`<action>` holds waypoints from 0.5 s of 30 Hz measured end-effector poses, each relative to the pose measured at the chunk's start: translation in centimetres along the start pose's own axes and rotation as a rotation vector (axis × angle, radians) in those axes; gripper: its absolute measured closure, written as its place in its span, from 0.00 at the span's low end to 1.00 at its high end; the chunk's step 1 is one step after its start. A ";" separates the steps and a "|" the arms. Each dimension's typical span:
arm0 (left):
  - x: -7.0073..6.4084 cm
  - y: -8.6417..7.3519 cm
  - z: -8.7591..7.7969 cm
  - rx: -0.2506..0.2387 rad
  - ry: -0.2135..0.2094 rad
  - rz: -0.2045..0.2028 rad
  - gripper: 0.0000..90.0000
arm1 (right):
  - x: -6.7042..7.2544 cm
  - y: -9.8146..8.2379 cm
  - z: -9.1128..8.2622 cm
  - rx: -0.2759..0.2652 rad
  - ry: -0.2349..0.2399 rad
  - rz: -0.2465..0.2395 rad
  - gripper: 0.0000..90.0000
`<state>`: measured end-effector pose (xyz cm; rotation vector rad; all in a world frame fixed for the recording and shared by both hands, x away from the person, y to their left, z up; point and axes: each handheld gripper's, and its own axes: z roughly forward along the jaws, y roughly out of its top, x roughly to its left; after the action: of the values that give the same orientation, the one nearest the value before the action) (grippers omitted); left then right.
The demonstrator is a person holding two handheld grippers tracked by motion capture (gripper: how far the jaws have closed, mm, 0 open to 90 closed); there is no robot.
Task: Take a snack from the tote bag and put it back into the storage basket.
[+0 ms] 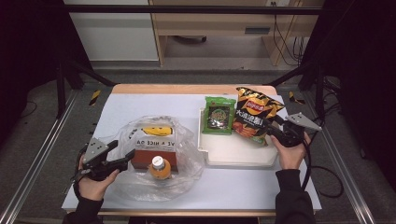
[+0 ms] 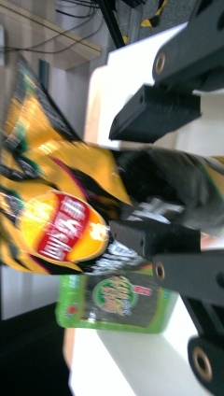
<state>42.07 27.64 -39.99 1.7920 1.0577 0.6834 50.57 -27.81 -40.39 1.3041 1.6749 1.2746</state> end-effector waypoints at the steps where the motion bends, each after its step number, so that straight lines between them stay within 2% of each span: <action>1: 0.0 0.0 0.0 0.000 0.000 0.000 0.29 | 0.1 -0.2 0.1 0.014 -0.010 -0.014 0.64; 2: -0.1 0.0 0.0 0.001 0.000 0.002 0.29 | 0.2 -0.4 0.3 0.029 -0.007 -0.026 0.69; 5: -0.1 0.0 0.1 0.003 0.001 0.003 0.29 | 0.0 -0.3 0.7 0.026 -0.013 -0.014 0.82; 11: 0.1 -0.1 0.1 0.007 -0.001 0.000 0.29 | -1.3 0.4 1.8 0.055 -0.057 0.000 0.92; 15: 0.0 -0.1 0.1 0.009 -0.005 0.001 0.29 | -1.5 0.7 2.1 0.071 -0.081 -0.005 0.92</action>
<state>42.14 27.60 -40.17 1.8008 1.0581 0.6758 53.16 -28.60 -40.46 1.3744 1.6791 1.1528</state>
